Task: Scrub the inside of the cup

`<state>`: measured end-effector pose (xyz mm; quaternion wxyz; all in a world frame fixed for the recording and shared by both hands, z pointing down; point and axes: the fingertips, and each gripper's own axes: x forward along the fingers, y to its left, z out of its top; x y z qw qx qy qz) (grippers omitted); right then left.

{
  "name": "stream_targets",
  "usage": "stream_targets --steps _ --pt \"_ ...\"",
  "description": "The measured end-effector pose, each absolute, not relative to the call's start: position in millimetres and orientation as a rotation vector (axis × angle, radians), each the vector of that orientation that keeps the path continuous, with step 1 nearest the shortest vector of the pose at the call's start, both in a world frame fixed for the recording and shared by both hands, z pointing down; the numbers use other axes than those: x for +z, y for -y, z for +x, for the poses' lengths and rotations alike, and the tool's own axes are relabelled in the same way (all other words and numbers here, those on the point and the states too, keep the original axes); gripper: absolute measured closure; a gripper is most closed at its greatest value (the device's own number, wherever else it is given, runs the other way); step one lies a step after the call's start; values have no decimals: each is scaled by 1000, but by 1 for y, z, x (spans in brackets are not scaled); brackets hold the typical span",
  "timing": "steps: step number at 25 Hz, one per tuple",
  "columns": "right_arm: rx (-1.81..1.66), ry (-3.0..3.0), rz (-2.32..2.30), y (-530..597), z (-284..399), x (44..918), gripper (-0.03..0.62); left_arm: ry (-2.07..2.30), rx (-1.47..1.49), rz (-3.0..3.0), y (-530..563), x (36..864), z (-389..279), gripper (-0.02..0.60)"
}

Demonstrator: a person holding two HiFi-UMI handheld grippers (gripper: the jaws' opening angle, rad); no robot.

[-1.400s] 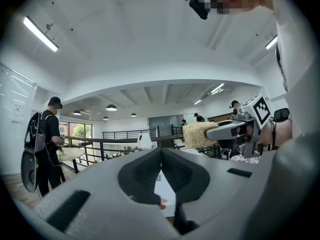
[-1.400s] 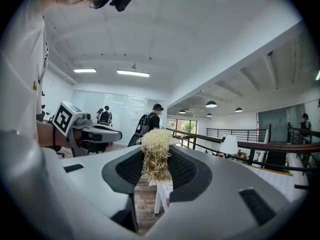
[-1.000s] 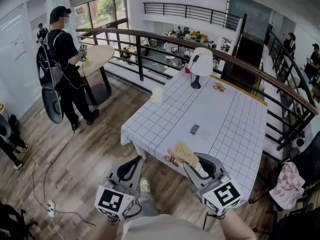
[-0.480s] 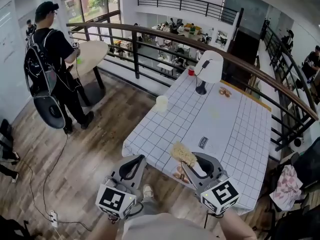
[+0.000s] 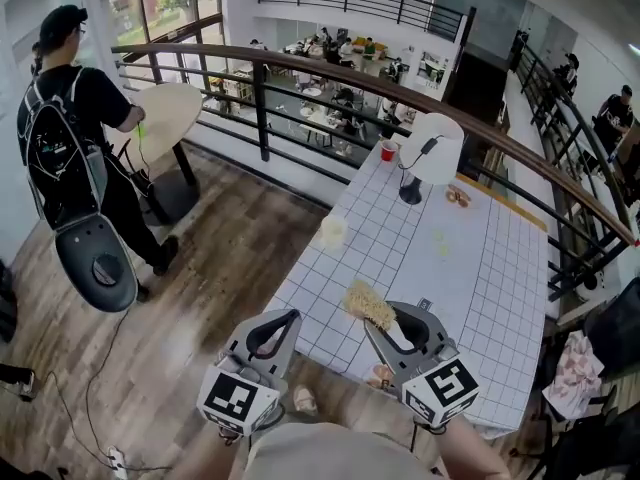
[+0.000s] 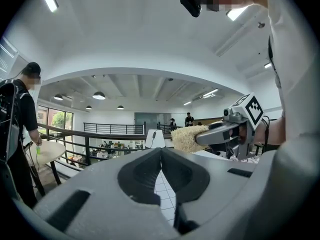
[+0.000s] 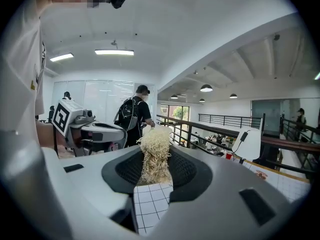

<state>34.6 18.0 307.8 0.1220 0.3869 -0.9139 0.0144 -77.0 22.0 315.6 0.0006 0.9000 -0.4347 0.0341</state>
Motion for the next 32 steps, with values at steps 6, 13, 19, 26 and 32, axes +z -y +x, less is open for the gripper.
stream_targets --steps 6,13,19,26,32 --pt "70 2649 1167 18 25 311 465 1356 65 2818 13 309 -91 568" --pt "97 2653 1164 44 31 314 465 1359 66 2820 39 314 -85 566" --pt "216 2693 1136 60 42 325 465 1395 9 2798 54 310 -80 566" --pt "231 2699 1153 99 61 326 465 1473 38 2769 82 318 -73 566" --pt "216 2673 1127 146 63 342 465 1490 68 2726 117 336 -72 560"
